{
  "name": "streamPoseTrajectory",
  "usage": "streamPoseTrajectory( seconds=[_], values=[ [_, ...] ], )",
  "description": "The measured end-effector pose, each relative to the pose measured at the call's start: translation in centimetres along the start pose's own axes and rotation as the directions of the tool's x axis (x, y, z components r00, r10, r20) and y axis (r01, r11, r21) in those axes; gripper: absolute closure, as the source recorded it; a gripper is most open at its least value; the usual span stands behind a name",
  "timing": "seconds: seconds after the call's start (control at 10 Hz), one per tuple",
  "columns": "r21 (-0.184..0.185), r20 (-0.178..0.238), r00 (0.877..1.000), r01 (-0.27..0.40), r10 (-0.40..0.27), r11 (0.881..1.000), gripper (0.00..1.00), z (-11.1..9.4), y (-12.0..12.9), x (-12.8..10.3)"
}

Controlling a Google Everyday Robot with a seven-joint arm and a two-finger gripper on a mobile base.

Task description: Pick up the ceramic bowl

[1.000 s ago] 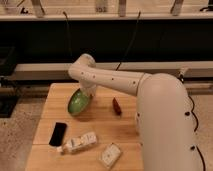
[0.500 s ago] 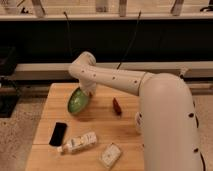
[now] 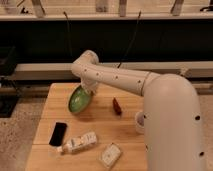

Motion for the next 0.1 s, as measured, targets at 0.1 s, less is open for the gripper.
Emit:
streamPoseTrajectory(
  seconds=[0.1],
  values=[
    [0.003,-0.003,1.000,0.004,-0.004,1.000,1.00,-0.15,0.27,0.08]
  ],
)
